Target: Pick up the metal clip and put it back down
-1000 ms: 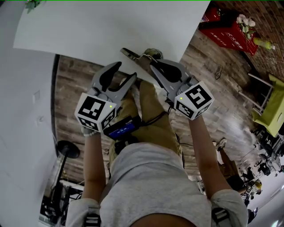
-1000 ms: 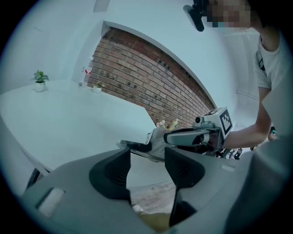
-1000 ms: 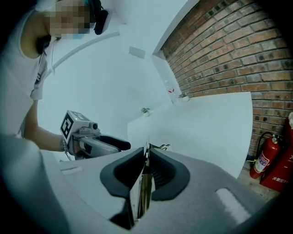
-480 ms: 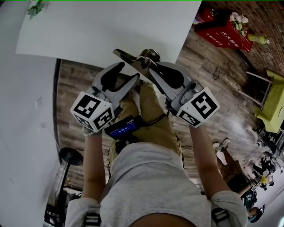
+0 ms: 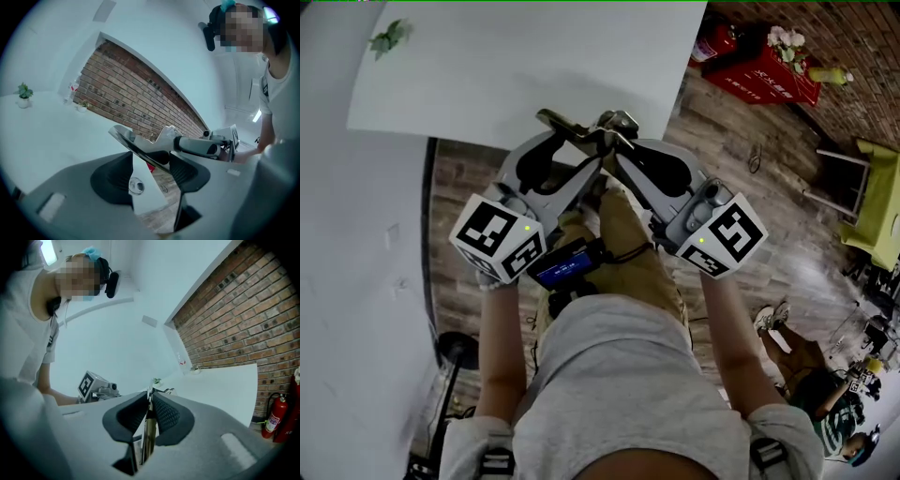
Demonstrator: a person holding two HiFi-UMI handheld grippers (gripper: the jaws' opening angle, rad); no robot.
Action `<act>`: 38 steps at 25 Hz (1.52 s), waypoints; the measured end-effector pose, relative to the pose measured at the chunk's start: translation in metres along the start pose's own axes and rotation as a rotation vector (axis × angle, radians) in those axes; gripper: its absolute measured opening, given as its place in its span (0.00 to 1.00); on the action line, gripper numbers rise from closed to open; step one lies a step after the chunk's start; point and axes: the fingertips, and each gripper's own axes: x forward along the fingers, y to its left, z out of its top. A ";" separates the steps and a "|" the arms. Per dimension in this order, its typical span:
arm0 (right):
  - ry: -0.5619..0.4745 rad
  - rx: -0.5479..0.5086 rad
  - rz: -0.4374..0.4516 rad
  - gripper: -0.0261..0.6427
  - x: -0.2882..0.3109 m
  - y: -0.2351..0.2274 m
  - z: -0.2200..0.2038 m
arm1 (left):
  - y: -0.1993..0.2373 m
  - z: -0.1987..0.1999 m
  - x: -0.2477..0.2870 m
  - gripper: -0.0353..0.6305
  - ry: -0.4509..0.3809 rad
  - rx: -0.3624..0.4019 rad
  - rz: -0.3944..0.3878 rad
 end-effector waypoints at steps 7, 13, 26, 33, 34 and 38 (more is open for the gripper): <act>-0.073 -0.028 -0.046 0.10 -0.016 0.010 0.027 | -0.022 0.028 -0.002 0.43 -0.018 0.111 -0.041; -0.117 -0.051 -0.060 0.10 -0.030 0.016 0.045 | -0.041 0.048 -0.003 0.41 -0.039 0.169 -0.051; -0.200 -0.128 -0.047 0.10 -0.056 0.020 0.085 | -0.076 0.095 0.001 0.40 -0.097 0.285 -0.034; -0.208 -0.149 -0.065 0.10 -0.060 0.018 0.085 | -0.080 0.094 0.006 0.40 -0.100 0.298 -0.055; -0.209 -0.149 -0.068 0.10 -0.060 0.018 0.085 | -0.080 0.094 0.006 0.40 -0.100 0.299 -0.058; -0.207 -0.153 -0.077 0.10 -0.060 0.019 0.085 | -0.079 0.094 0.005 0.39 -0.102 0.299 -0.066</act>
